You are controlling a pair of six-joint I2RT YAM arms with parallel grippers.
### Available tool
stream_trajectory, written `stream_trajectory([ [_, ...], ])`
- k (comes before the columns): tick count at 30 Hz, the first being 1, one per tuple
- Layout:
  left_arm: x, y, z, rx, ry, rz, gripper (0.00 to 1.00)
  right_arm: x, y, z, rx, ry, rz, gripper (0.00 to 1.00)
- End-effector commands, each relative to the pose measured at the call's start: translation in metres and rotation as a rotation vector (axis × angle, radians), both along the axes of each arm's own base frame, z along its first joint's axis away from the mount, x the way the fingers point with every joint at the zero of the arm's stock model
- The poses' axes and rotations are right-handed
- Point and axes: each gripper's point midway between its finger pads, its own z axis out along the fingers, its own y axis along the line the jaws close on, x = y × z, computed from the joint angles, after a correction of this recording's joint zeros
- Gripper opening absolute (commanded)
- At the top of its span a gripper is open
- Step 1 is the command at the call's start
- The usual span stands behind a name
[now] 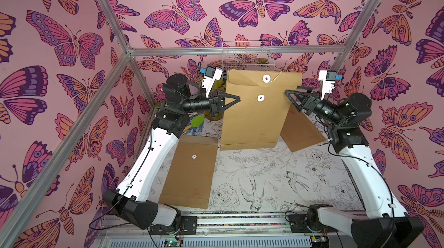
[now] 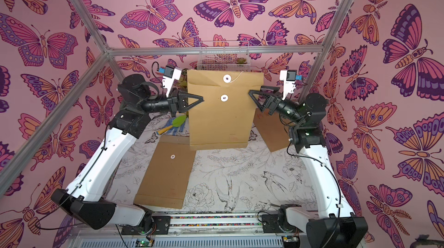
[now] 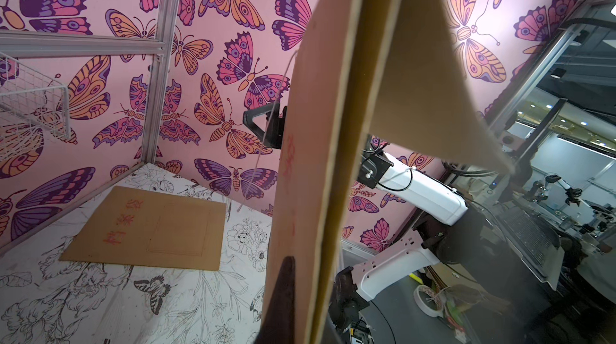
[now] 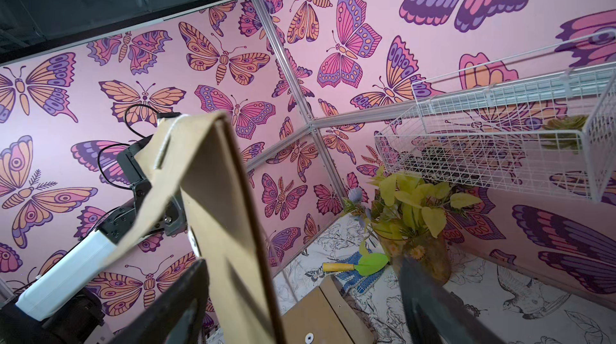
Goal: Open the file bag
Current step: Place the file bag at the file bag.
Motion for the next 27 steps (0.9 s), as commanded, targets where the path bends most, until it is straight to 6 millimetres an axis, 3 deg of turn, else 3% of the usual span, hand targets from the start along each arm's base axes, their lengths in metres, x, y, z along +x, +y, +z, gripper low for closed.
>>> stream_trajectory([
  [1,-0.019,0.006,0.01,-0.005,-0.052,-0.012,0.0,-0.007,0.004,0.015,-0.013,-0.054,0.027,0.88],
  [10,-0.037,0.006,0.011,0.008,-0.069,-0.043,0.0,-0.012,0.007,0.031,-0.019,-0.113,0.051,0.87],
  [16,-0.047,0.002,0.006,0.056,-0.074,-0.034,0.0,-0.025,0.01,0.051,-0.009,-0.194,0.089,0.87],
  [22,-0.048,0.002,0.003,0.071,-0.071,-0.024,0.0,-0.036,0.014,0.058,-0.035,-0.25,0.135,0.87],
  [27,-0.053,0.001,0.003,0.071,-0.075,-0.038,0.0,-0.044,0.017,0.067,-0.015,-0.26,0.192,0.72],
])
